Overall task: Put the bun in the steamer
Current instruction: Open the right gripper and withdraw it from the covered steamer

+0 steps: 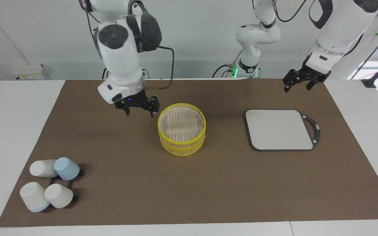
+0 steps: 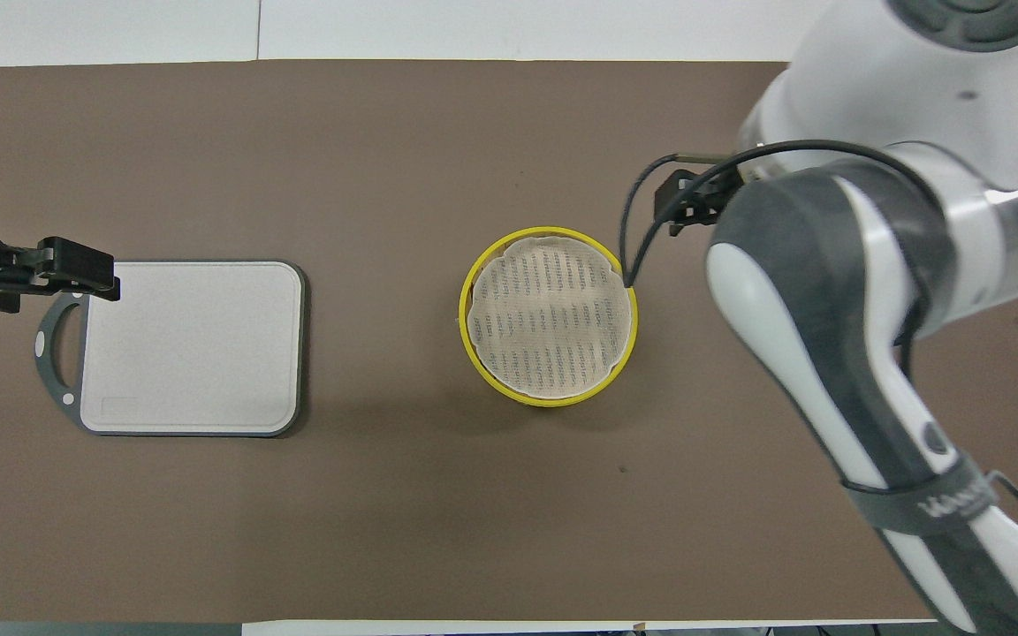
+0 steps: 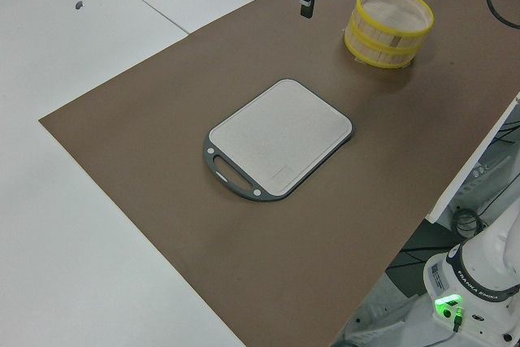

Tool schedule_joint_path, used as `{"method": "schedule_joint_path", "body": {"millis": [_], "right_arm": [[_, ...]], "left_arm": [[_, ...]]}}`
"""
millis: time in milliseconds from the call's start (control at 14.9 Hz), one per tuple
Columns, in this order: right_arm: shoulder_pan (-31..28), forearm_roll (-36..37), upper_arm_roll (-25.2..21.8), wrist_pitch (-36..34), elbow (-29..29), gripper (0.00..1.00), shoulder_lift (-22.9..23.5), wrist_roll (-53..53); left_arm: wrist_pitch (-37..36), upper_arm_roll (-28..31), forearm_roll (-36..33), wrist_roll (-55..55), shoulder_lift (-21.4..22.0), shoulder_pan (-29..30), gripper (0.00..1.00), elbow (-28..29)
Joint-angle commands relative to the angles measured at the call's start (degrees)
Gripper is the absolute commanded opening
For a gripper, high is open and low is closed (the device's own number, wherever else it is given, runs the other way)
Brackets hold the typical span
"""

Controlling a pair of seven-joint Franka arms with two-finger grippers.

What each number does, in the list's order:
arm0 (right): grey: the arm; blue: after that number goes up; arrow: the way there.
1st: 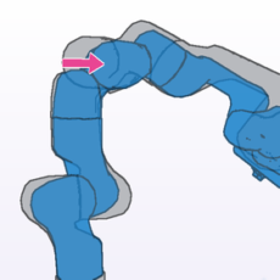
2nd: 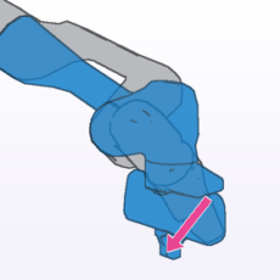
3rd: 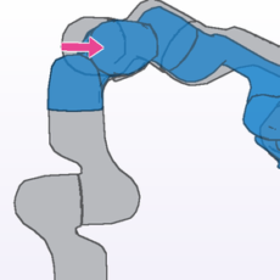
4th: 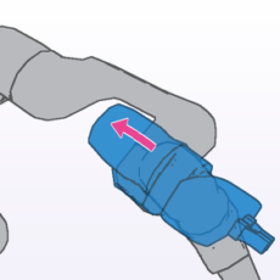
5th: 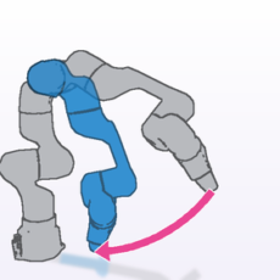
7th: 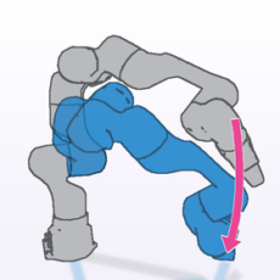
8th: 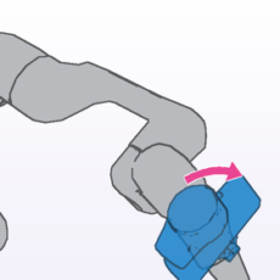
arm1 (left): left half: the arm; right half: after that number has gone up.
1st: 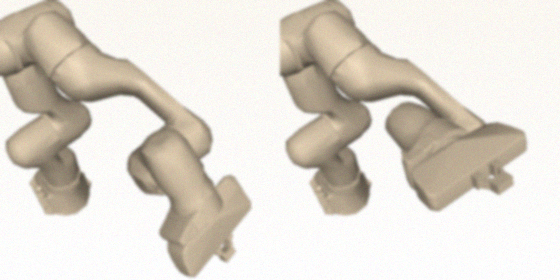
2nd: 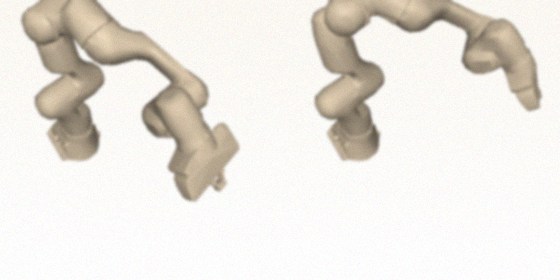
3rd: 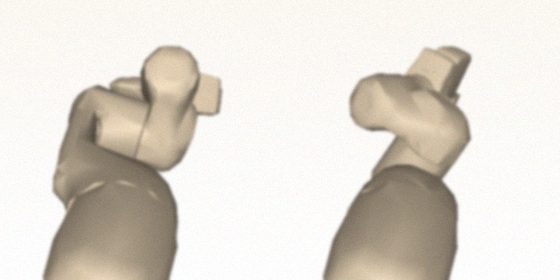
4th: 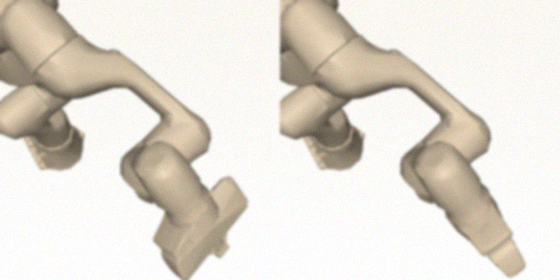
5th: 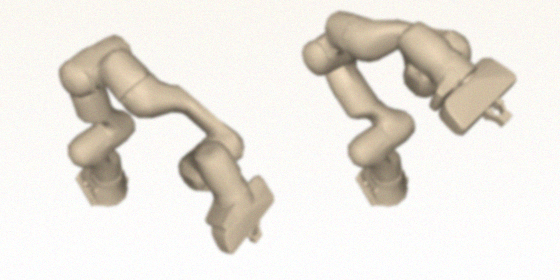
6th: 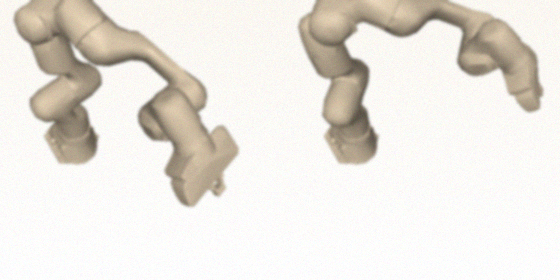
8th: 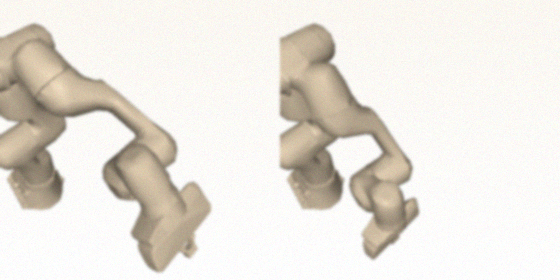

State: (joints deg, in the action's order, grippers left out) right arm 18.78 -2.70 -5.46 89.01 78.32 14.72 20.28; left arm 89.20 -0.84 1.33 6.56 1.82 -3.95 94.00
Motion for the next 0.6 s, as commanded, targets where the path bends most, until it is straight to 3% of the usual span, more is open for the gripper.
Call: {"method": "schedule_joint_path", "body": {"millis": [0,268,536], "right_arm": [[-4.88,-0.11,0.89,-4.62,3.5,1.0,-5.57,-5.24],[-8.93,0.33,0.89,-7.36,10.78,1.0,-13.48,-11.03],[-11.65,1.03,1.86,-6.49,14.83,1.0,-17.26,-14.12]], "left_arm": [[-0.07,-0.39,-0.02,-0.94,0.02,0.62,1.0,-0.48],[0.1,-0.39,-0.02,-0.85,0.11,0.88,1.0,-0.48],[0.1,-0.39,-0.02,-0.59,0.2,0.53,1.0,-0.4]]}}
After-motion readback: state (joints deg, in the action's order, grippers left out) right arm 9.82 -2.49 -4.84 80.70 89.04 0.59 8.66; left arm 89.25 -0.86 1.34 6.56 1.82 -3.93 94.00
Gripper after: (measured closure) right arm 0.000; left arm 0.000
